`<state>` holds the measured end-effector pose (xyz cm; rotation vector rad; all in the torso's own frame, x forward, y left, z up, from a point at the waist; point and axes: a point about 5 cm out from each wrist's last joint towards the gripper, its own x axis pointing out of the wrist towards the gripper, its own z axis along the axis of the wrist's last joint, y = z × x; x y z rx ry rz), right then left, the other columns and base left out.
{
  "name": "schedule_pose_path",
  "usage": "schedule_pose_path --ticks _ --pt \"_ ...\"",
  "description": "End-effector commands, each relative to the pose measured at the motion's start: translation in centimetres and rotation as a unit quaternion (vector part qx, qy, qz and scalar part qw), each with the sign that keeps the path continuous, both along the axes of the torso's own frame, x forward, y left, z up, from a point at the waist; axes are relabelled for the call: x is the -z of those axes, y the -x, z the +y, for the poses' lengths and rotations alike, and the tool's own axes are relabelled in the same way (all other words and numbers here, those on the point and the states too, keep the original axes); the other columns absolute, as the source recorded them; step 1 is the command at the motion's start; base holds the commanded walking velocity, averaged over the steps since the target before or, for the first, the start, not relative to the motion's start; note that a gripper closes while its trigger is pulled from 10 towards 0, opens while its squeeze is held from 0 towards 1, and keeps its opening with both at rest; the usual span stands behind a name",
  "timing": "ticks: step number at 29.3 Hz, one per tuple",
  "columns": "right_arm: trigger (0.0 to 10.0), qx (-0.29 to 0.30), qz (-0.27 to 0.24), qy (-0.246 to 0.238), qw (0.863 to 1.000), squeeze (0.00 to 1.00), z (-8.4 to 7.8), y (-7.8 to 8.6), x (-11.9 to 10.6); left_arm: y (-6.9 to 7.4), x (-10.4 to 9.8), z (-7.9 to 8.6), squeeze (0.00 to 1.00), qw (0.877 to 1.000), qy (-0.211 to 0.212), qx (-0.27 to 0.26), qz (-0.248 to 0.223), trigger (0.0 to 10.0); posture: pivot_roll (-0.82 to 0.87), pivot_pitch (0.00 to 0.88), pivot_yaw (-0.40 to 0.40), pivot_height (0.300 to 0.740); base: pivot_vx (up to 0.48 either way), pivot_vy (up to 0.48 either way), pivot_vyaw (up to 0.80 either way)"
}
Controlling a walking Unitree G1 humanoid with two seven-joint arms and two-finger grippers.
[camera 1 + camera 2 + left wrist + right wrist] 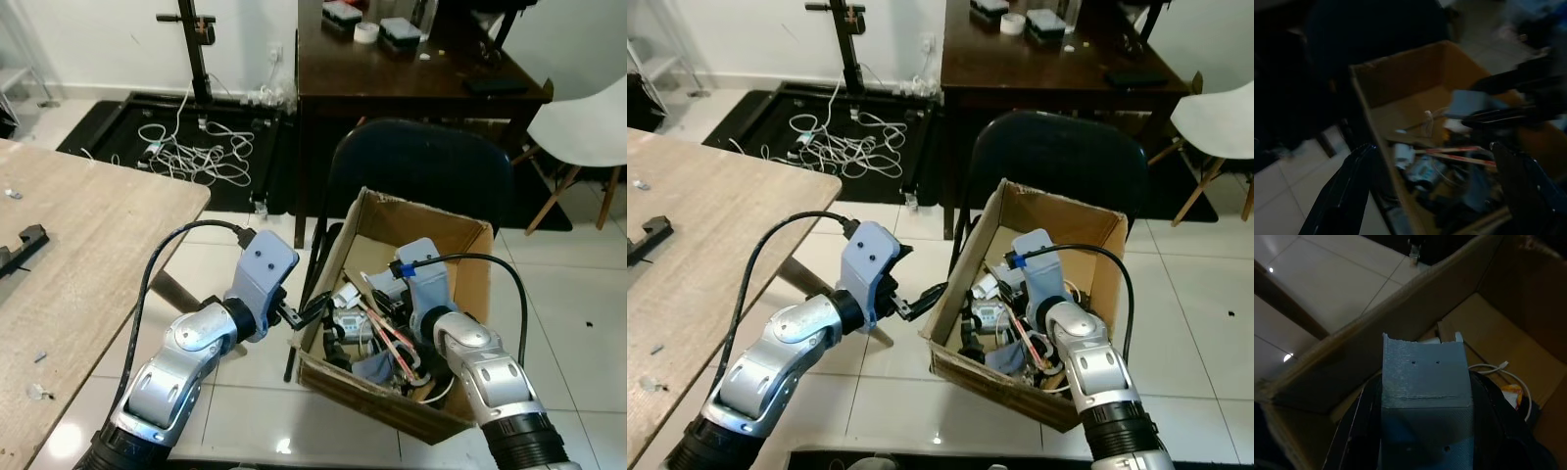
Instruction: Picking trash to rubbish bin
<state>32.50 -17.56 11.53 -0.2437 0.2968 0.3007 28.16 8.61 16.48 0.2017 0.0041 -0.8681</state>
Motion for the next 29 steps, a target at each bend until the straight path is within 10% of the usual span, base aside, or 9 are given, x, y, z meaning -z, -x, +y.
schedule_pose_path --ticks 1,17,18,23,24,25,29 --pt "10.0 -0.003 0.003 0.003 1.0 0.0 -0.2 0.0 0.3 0.3 0.3 -0.2 0.0 1.0 -0.006 0.021 0.007 10.0 0.18 0.256 0.021 0.74 0.0 0.0 0.0" --pt "10.0 -0.012 0.011 0.035 0.999 0.0 -1.5 -0.4 1.8 2.6 0.7 -2.1 0.0 0.993 -0.005 0.112 0.033 10.0 0.19 0.27 0.031 0.74 0.0 0.0 0.0" --pt "10.0 -0.009 0.012 0.026 1.0 1.0 -1.6 -0.5 1.7 2.6 0.7 -2.1 0.0 0.993 -0.004 0.111 0.033 10.0 0.19 0.268 0.031 0.74 0.0 0.0 0.0" --pt "10.0 0.021 -0.008 0.05 0.998 1.0 -2.2 -0.9 1.2 2.4 0.5 -1.9 0.0 0.995 0.005 0.097 0.032 10.0 0.19 0.26 0.031 0.74 0.0 0.0 0.0" --pt "10.0 0.024 -0.013 0.054 0.998 0.9 -2.3 -1.1 1.1 2.2 0.4 -1.7 0.0 0.996 0.01 0.084 0.03 10.0 0.19 0.252 0.031 0.74 0.0 0.0 0.0" --pt "10.0 0.028 -0.019 0.058 0.998 0.18 -2.4 -1.2 0.9 1.9 0.3 -1.6 0.0 0.997 0.015 0.069 0.028 10.0 0.19 0.243 0.027 0.74 0.0 0.0 0.0" --pt "10.0 0.061 -0.061 0.04 0.995 0.0 -2.9 -1.4 -0.6 0.9 -0.4 -0.6 0.0 0.997 0.061 -0.002 0.038 10.0 0.19 0.211 0.02 0.74 0.0 0.0 0.0"
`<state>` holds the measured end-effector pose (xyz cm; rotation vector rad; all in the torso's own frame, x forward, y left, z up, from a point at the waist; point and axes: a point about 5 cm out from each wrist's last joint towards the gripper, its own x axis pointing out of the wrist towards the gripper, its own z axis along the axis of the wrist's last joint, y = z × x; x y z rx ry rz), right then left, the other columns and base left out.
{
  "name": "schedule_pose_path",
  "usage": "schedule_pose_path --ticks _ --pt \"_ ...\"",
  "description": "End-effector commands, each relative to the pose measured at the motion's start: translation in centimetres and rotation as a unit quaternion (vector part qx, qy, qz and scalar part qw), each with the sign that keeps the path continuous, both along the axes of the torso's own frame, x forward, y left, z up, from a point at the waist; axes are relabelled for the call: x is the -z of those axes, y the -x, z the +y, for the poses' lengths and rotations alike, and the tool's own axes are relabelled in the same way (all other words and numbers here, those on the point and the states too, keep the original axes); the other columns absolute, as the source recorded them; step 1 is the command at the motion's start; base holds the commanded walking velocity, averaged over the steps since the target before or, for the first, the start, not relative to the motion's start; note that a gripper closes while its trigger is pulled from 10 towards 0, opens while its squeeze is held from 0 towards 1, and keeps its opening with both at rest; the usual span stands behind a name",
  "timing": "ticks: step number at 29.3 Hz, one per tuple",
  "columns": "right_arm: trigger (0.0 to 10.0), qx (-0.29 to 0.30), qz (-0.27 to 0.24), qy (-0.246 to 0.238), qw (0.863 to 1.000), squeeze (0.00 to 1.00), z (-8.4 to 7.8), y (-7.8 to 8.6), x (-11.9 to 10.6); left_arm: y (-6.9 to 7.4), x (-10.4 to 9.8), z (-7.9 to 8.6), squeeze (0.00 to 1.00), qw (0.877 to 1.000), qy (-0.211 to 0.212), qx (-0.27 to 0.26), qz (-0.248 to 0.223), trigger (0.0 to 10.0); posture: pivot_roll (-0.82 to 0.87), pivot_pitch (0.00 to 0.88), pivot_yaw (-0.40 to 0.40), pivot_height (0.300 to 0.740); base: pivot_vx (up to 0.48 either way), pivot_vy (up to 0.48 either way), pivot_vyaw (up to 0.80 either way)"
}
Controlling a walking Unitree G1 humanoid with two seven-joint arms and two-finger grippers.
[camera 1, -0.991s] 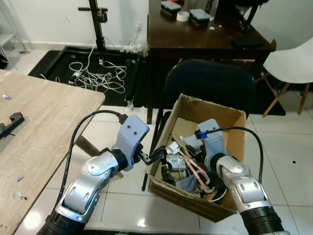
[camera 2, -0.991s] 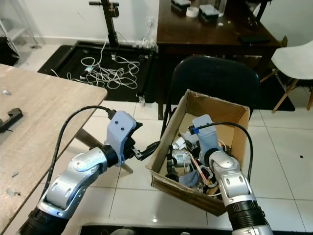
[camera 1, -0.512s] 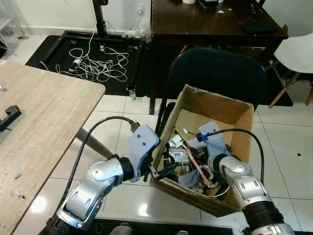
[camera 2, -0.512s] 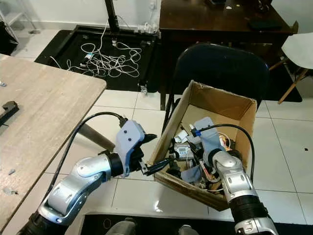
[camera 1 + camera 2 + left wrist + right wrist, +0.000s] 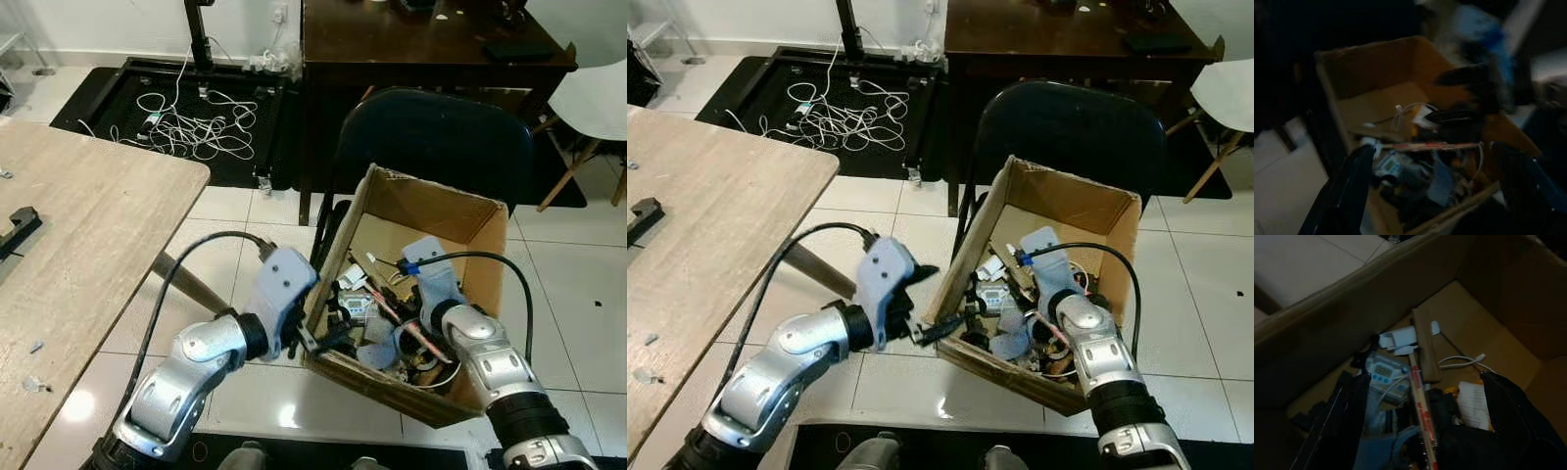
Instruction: Picking trash to rubbish bin
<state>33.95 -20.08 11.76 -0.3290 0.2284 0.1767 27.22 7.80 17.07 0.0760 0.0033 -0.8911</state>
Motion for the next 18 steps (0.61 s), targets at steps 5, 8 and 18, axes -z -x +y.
schedule_pose_path --ticks 5,8,18 --pt "10.0 0.054 -0.085 -0.101 0.99 0.0 0.5 0.3 -3.0 -1.6 -0.1 3.0 0.0 0.983 0.033 -0.18 0.017 10.0 0.17 0.135 0.018 0.74 0.0 0.0 0.0" --pt "10.0 0.038 -0.106 -0.119 0.987 0.0 2.0 0.7 -4.0 -2.1 -0.1 4.3 0.0 0.964 0.04 -0.262 0.012 10.0 0.17 0.116 0.012 0.74 0.0 0.0 0.0" --pt "10.0 0.02 -0.129 -0.165 0.978 0.0 4.1 1.3 -4.4 -1.4 -2.1 3.5 0.0 0.956 0.158 -0.246 0.002 10.0 0.17 0.067 -0.005 0.74 0.0 0.0 0.0"
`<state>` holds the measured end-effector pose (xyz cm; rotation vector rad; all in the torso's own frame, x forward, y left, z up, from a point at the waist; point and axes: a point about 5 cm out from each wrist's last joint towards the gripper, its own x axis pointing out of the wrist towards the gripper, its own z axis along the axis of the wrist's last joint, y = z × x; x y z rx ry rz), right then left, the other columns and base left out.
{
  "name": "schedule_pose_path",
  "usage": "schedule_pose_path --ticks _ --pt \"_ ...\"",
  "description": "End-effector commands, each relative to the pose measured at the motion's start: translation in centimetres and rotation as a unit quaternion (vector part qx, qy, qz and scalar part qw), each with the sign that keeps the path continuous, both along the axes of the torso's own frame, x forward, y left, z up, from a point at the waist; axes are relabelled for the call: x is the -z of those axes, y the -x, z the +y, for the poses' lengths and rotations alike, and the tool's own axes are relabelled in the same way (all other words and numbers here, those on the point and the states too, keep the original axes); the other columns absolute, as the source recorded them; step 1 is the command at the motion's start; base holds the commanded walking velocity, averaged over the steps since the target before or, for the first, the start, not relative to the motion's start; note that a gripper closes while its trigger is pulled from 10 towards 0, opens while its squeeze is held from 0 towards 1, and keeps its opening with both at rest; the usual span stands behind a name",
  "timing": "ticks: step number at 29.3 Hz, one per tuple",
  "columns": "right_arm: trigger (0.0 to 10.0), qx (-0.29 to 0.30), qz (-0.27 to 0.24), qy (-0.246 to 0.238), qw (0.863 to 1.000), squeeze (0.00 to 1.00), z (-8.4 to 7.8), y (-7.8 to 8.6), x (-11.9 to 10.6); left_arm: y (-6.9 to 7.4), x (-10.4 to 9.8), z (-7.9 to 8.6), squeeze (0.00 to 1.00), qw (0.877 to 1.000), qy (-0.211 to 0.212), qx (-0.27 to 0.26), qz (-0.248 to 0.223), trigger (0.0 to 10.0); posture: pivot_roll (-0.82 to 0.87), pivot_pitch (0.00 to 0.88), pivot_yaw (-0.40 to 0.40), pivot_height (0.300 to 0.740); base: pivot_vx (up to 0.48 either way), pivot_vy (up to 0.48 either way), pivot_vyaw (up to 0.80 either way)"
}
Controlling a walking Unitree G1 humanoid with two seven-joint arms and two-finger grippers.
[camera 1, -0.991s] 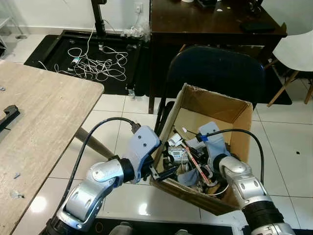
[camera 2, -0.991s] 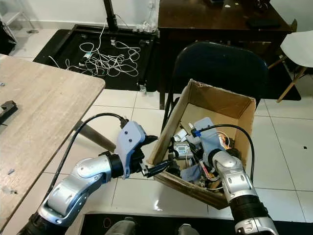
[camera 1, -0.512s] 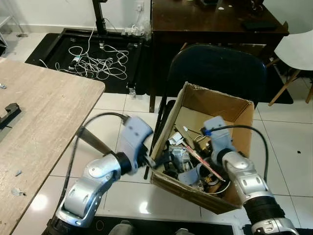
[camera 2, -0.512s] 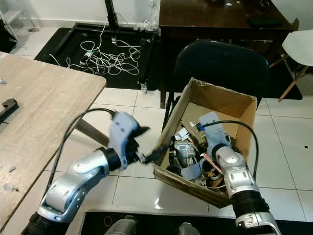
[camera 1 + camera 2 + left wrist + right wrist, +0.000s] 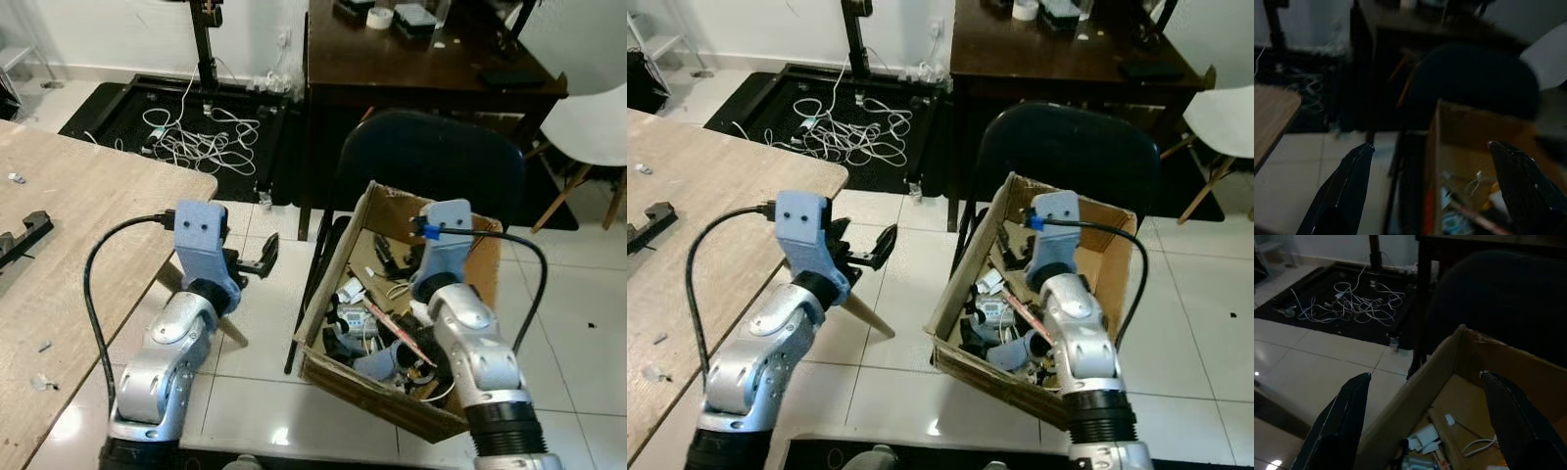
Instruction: Picking trash to rubbish bin
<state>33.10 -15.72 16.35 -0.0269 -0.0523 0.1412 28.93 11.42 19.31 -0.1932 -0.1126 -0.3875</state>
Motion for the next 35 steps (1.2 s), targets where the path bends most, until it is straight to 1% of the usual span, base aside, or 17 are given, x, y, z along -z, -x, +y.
schedule_pose_path --ticks 1,3,5,10,17,35 --pt "10.0 0.006 0.001 -0.009 1.0 0.0 -0.2 0.5 0.1 0.3 0.2 -0.1 0.0 1.0 0.018 -0.009 0.006 10.0 0.17 0.059 -0.008 0.74 0.0 0.0 0.0" --pt "10.0 0.005 0.001 -0.011 1.0 0.0 -0.1 0.5 0.1 0.3 0.3 0.1 0.0 1.0 0.022 -0.018 0.011 10.0 0.18 0.056 -0.01 0.74 0.0 0.0 0.0" --pt "10.0 -0.003 0.002 -0.013 1.0 0.0 0.3 0.5 0.0 0.2 0.5 0.5 0.0 0.999 0.021 -0.03 0.017 10.0 0.18 0.053 -0.009 0.74 0.0 0.0 0.0" --pt "10.0 -0.012 0.004 -0.013 1.0 0.0 0.8 0.6 0.2 0.3 0.7 0.6 0.0 0.999 0.015 -0.025 0.02 10.0 0.18 0.044 -0.001 0.74 -0.217 0.0 0.0" --pt "10.0 -0.026 0.005 -0.015 1.0 0.0 1.2 0.9 0.4 0.5 0.5 0.3 0.0 1.0 0.017 -0.014 0.019 10.0 0.18 0.039 0.005 0.74 -0.349 0.0 0.0" --pt "10.0 -0.027 0.013 -0.02 0.999 0.0 1.5 1.4 0.8 0.7 0.4 0.1 0.0 1.0 0.005 0.001 0.022 10.0 0.18 0.037 0.02 0.74 -0.369 0.0 0.0"
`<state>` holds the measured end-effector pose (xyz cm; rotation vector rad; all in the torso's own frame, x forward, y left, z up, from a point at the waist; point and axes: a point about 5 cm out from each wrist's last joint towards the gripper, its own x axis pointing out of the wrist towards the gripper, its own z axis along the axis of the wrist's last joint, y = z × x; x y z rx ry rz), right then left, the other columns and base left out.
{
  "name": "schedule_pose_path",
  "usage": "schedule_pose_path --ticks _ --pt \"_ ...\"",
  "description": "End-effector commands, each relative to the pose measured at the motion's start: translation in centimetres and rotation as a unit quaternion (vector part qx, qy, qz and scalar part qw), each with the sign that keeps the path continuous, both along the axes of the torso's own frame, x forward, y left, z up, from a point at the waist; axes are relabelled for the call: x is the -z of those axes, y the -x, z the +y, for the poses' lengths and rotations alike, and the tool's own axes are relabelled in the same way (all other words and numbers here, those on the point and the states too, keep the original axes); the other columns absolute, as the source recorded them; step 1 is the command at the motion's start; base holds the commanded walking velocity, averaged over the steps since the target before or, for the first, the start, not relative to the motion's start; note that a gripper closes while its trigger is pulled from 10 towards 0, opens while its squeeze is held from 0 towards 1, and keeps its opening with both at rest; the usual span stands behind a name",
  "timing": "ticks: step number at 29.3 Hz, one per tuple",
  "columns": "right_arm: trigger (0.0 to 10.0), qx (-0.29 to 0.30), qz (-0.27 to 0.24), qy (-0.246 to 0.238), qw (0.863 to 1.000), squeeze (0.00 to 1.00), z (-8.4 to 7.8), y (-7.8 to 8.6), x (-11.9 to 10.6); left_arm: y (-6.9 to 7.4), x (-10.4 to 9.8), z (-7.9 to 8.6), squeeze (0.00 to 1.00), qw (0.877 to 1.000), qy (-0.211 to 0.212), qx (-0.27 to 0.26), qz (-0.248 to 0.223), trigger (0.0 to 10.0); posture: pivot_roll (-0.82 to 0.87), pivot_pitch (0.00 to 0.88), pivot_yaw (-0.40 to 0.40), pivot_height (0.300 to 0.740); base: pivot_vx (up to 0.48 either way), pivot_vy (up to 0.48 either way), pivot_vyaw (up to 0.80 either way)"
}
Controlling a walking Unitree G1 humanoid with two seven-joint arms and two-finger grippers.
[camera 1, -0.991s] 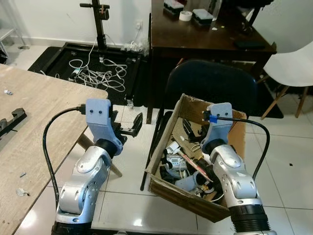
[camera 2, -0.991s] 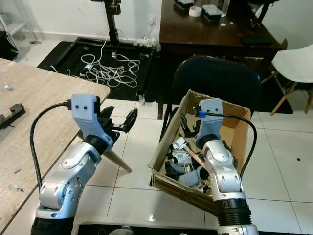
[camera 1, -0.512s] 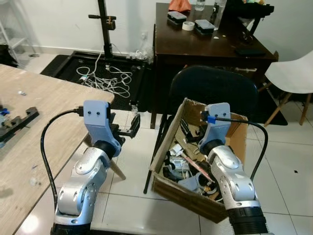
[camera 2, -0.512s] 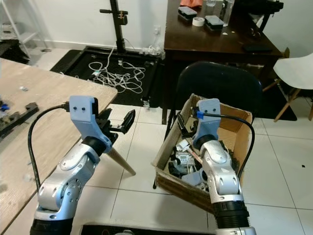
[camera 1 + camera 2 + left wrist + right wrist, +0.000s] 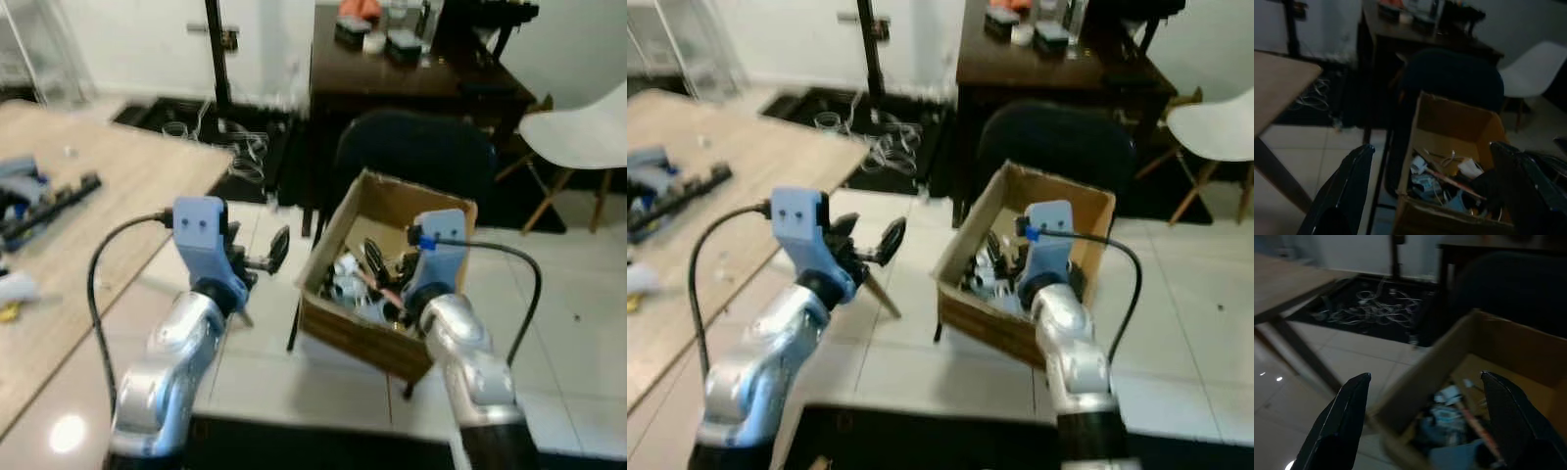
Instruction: Picking trash to rubbish bin
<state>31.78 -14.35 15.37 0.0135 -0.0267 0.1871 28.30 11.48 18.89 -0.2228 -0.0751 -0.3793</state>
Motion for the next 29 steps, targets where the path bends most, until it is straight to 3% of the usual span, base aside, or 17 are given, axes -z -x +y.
schedule_pose_path --ticks 1,25,29 --pt "10.0 -0.004 -0.001 -0.002 1.0 0.0 0.15 0.08 -0.2 0.12 -0.04 -0.01 0.0 1.0 -0.007 0.003 0.001 10.0 0.18 0.037 0.02 0.74 -0.356 0.0 0.0" --pt "10.0 -0.001 0.015 -0.006 1.0 0.0 0.26 0.71 0.55 0.21 -0.03 -0.07 0.0 1.0 -0.026 0.017 0.006 10.0 0.19 0.057 0.043 0.74 -0.344 0.0 0.0" --pt "10.0 0.001 0.016 -0.008 1.0 0.0 0.29 0.79 0.62 0.24 -0.15 -0.16 0.0 0.999 -0.039 0.027 0.004 10.0 0.2 0.061 0.047 0.74 0.0 0.0 0.0"
